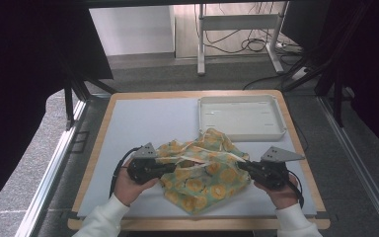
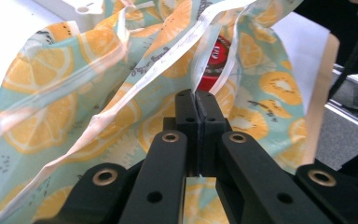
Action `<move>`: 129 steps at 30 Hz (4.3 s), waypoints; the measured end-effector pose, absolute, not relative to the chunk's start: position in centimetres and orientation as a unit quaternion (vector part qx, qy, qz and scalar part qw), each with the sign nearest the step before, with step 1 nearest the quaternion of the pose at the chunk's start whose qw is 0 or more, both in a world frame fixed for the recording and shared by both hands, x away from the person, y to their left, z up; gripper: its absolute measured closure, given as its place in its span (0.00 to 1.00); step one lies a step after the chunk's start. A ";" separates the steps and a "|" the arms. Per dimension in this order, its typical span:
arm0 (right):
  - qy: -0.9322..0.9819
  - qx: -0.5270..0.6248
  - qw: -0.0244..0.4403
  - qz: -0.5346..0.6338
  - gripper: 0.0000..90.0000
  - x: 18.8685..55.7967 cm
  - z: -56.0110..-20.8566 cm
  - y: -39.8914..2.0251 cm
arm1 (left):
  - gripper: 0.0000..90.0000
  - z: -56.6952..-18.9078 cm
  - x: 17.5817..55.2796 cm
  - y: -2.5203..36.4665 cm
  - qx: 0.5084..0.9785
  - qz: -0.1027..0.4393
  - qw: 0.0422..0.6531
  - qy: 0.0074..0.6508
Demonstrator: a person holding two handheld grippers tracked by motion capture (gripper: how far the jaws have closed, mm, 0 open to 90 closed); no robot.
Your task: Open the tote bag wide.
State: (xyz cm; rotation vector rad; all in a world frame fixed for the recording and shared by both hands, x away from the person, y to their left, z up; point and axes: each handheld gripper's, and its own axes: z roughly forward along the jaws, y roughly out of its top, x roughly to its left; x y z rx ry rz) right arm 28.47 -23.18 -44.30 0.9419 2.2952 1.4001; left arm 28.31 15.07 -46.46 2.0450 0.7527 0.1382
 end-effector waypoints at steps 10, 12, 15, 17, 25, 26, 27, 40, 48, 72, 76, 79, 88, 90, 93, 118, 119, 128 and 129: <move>0.812 0.312 0.113 0.481 0.97 26.8 -45.6 -23.1 | 1.00 -47.0 25.9 15.1 0.831 0.034 0.469 0.297; 0.818 0.310 0.105 0.474 0.97 26.4 -46.1 -23.1 | 1.00 -47.4 25.2 15.1 0.836 0.030 0.464 0.292; 0.823 0.309 0.093 0.466 0.97 25.8 -46.8 -23.1 | 1.00 -47.7 24.9 15.2 0.839 0.029 0.459 0.290; 0.824 0.311 0.089 0.465 0.97 25.6 -47.1 -23.2 | 1.00 -48.1 24.6 15.4 0.839 0.026 0.458 0.294; 0.846 0.317 0.061 0.424 0.97 24.5 -49.7 -22.9 | 1.00 -50.3 23.7 15.3 0.852 0.006 0.429 0.300; 0.849 0.318 0.060 0.419 0.97 24.4 -50.0 -22.9 | 1.00 -50.3 23.7 15.3 0.852 0.006 0.429 0.300; 0.851 0.318 0.058 0.413 0.97 24.3 -50.2 -22.9 | 1.00 -50.4 23.6 15.2 0.855 0.006 0.424 0.298; 0.854 0.338 0.044 0.394 0.97 24.0 -51.4 -23.6 | 1.00 -53.0 23.6 14.5 0.872 -0.020 0.383 0.303; 0.860 0.345 0.034 0.375 0.96 24.2 -52.1 -23.5 | 1.00 -53.5 23.8 14.2 0.876 -0.026 0.372 0.306; 0.808 0.351 0.106 0.462 0.38 23.6 -47.4 -24.7 | 0.47 -48.3 22.1 17.1 0.825 0.055 0.463 0.318; 0.813 0.337 0.098 0.465 0.69 24.5 -46.3 -23.6 | 0.70 -47.3 22.4 16.4 0.826 0.059 0.465 0.313; 0.819 0.334 0.088 0.458 0.84 25.0 -46.2 -22.7 | 0.83 -46.7 22.9 15.4 0.833 0.061 0.457 0.307; 0.860 0.309 0.075 0.398 0.99 28.2 -47.2 -17.8 | 1.00 -47.0 27.6 11.9 0.847 0.061 0.417 0.323; 0.866 0.314 0.082 0.380 0.99 28.9 -47.7 -17.3 | 0.99 -47.3 28.8 11.4 0.850 0.063 0.405 0.330; 0.872 0.314 0.080 0.366 0.99 29.4 -48.4 -17.0 | 0.98 -48.0 30.1 11.0 0.848 0.054 0.401 0.341; 0.896 0.289 0.023 0.336 0.99 27.7 -51.2 -17.0 | 1.00 -51.6 38.5 9.1 0.839 0.063 0.362 0.401; 0.898 0.289 0.018 0.333 0.99 27.4 -51.4 -16.9 | 1.00 -51.7 38.7 9.2 0.841 0.063 0.359 0.399; 0.901 0.279 0.008 0.331 0.99 27.1 -51.7 -16.5 | 1.00 -52.2 39.0 9.2 0.837 0.047 0.366 0.403; 0.900 0.281 0.012 0.334 0.99 27.1 -51.5 -16.6 | 1.00 -51.9 38.7 9.3 0.837 0.046 0.370 0.400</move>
